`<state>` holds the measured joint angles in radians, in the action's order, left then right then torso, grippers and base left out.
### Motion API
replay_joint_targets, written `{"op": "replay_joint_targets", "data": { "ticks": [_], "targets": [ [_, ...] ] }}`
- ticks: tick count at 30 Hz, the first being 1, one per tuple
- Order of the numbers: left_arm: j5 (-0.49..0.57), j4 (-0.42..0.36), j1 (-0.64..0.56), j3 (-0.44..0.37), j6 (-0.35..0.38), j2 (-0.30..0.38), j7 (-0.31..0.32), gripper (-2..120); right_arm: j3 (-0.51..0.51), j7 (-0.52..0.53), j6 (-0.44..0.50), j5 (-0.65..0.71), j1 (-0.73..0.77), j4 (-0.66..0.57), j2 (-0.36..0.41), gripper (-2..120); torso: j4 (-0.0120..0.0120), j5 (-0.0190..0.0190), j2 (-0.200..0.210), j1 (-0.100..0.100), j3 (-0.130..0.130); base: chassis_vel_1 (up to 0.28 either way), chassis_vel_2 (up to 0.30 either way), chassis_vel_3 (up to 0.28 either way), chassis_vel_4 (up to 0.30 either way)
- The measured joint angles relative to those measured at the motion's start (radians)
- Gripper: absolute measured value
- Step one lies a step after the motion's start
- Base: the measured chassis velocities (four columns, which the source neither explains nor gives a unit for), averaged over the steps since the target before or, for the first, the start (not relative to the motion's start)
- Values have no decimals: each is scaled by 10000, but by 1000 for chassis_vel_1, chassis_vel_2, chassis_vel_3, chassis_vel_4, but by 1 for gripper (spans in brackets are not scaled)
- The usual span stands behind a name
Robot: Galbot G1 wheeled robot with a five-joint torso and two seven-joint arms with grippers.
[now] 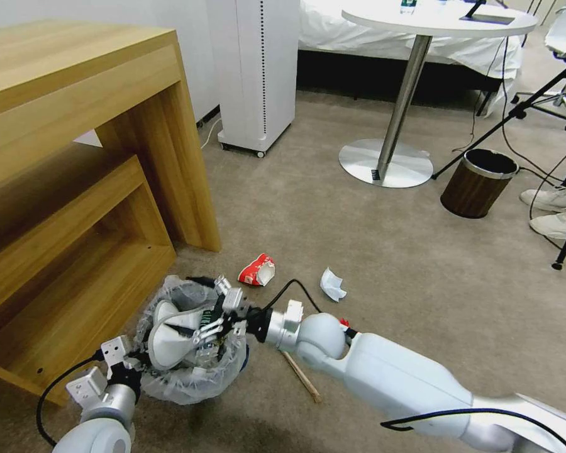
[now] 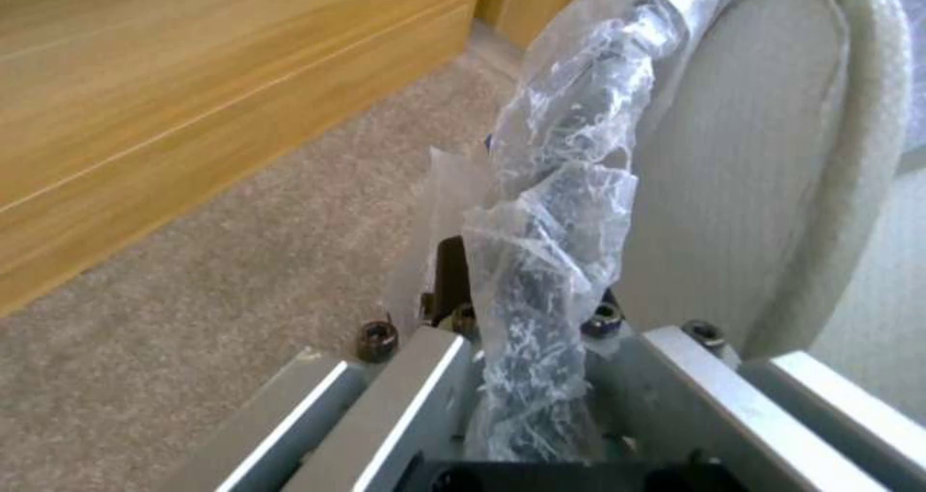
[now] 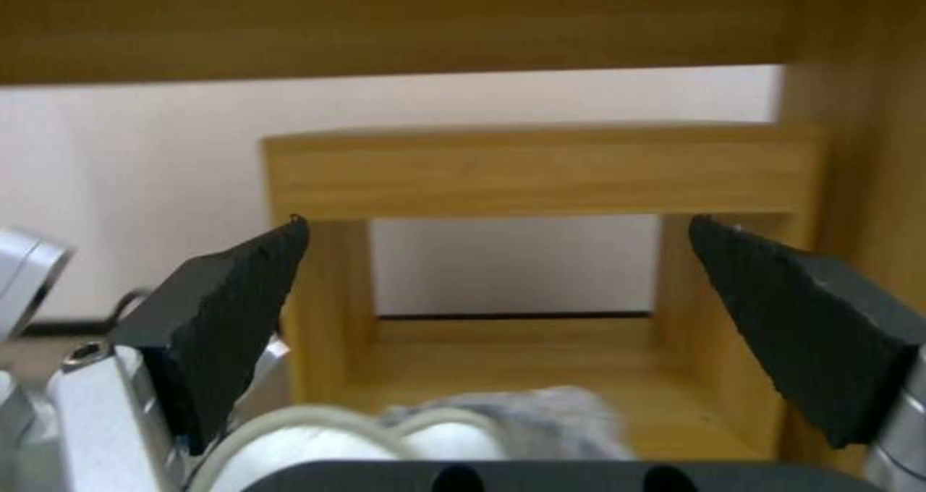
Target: Pick up the trash bin and place the garbage on the floor into it.
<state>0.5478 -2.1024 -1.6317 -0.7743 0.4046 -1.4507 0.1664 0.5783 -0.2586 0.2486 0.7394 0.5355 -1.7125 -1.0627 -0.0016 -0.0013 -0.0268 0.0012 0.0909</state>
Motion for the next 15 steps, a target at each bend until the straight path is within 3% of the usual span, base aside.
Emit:
{"op": "replay_joint_targets", "data": {
  "ticks": [6, 9, 15],
  "targets": [
    [20, 10, 3, -56, -16, 8, 0, 1, -485, 1517, -878, 886, 178, -847, 625, 100, -2, 1, 0, 0, 0, 0, 0, 0, 0],
    [25, 50, 20, -61, -29, 30, 0, 1, -926, 2867, -1634, 1669, 554, -1496, 997, 100, -2, 1, 0, 0, 0, 0, 0, 0, 0],
    [25, 90, 8, -66, -51, 68, 0, 1, -1486, 4217, -2487, 2428, 1159, -2042, 1275, 100, -1, 2, 0, 0, 0, 0, 0, 0, 0]
  ]
}}
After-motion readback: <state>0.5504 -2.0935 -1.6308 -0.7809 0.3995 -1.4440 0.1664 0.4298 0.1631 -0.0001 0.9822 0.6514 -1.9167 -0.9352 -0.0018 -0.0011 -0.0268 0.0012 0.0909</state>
